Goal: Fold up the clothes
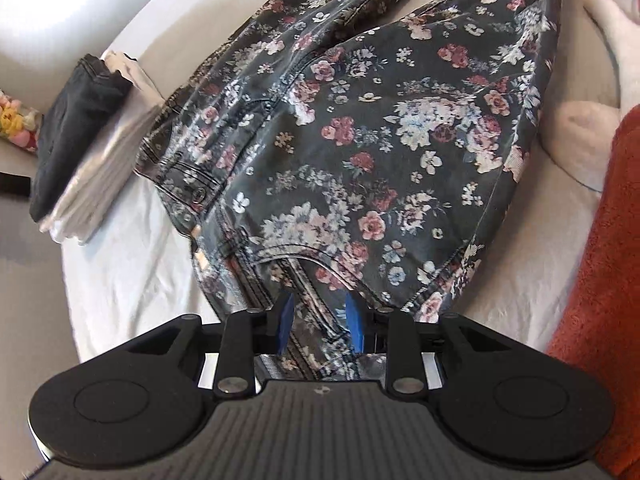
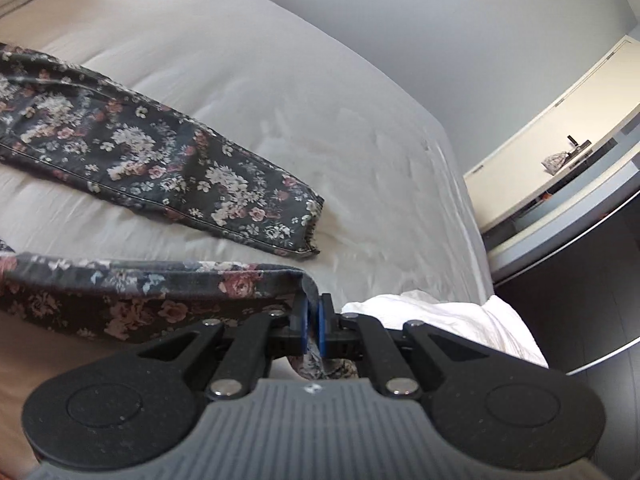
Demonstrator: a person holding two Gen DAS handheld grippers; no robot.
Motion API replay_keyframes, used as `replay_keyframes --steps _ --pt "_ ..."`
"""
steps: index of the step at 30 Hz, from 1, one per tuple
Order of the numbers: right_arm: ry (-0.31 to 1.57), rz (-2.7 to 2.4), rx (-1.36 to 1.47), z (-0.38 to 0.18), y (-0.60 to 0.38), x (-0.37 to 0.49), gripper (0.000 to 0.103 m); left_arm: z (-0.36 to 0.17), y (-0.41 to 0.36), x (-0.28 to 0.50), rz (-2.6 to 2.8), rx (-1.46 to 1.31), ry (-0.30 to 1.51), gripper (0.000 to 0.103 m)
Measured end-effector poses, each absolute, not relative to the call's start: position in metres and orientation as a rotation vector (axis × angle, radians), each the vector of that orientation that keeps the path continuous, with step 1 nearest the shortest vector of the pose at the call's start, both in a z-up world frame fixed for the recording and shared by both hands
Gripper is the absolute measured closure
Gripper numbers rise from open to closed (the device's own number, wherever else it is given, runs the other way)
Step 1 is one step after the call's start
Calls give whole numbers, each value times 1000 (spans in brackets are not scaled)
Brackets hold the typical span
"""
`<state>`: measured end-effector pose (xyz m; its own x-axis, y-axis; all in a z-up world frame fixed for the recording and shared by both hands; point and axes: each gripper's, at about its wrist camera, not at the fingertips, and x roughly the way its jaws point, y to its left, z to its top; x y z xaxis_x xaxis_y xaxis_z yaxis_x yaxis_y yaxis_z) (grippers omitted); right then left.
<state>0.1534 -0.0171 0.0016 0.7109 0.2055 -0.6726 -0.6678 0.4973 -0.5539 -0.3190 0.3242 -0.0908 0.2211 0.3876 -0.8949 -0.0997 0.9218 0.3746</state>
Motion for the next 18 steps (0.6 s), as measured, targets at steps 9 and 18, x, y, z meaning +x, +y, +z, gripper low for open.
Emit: replay_keyframes --steps 9,18 --pt "605 481 -904 -5 6 159 98 -89 322 -326 158 194 1364 50" --pt "607 457 -849 -10 12 163 98 -96 300 -293 37 123 1362 49"
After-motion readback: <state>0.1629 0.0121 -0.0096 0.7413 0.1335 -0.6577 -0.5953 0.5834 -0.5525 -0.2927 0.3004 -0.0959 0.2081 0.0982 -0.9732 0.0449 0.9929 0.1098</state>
